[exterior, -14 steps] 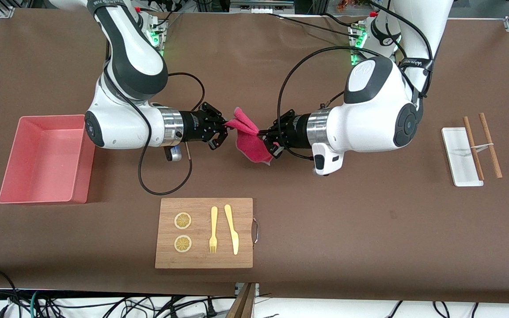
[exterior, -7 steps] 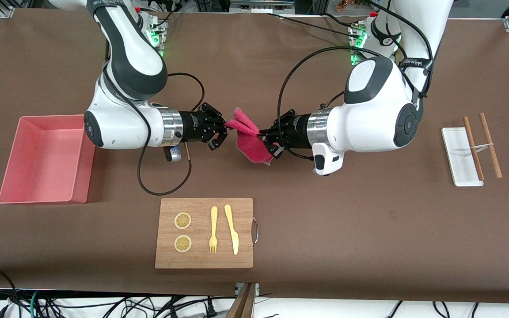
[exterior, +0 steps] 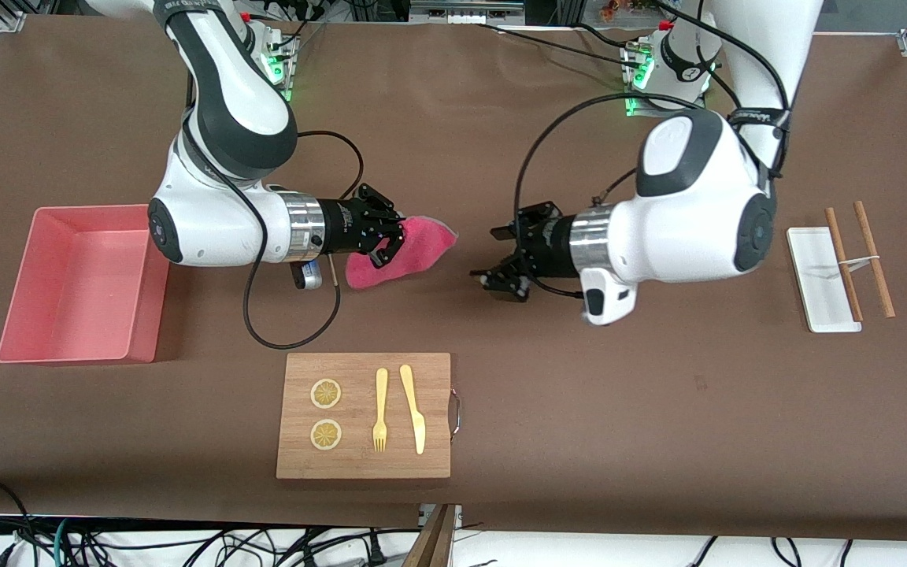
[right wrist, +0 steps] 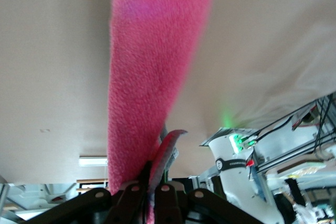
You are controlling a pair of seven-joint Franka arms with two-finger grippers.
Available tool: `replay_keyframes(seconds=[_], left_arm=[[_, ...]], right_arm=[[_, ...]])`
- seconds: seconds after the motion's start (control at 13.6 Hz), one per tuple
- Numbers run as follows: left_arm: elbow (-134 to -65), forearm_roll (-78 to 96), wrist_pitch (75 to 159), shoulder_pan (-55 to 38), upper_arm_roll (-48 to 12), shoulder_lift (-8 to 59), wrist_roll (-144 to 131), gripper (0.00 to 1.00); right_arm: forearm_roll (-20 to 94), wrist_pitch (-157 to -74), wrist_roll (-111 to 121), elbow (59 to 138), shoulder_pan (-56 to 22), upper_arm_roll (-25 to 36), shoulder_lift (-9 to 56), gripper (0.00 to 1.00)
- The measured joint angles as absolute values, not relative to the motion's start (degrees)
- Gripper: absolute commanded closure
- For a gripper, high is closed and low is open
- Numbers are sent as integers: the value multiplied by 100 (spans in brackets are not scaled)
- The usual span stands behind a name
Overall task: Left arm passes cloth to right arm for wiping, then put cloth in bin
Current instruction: 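Open the left gripper and withdraw it while the right gripper holds cloth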
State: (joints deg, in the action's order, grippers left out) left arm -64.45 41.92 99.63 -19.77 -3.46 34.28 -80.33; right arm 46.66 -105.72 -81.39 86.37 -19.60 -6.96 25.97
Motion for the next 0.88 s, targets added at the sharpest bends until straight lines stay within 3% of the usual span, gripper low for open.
replay_keyframes(seconds=[0.51, 0.66, 0.88], left_arm=[[-6415, 3208, 8654, -1070, -314, 3098, -6705, 0], [-6617, 2897, 8214, -837, -312, 2655, -6224, 0], [-7591, 2130, 8058, -788, -319, 1592, -5193, 0]], right_arm=[[3190, -9888, -6786, 8687, -1976, -697, 2782, 100], [2902, -9860, -6671, 8694, -2065, -706, 2936, 100], [2437, -9889, -6659, 8698, -2403, -714, 3210, 100]])
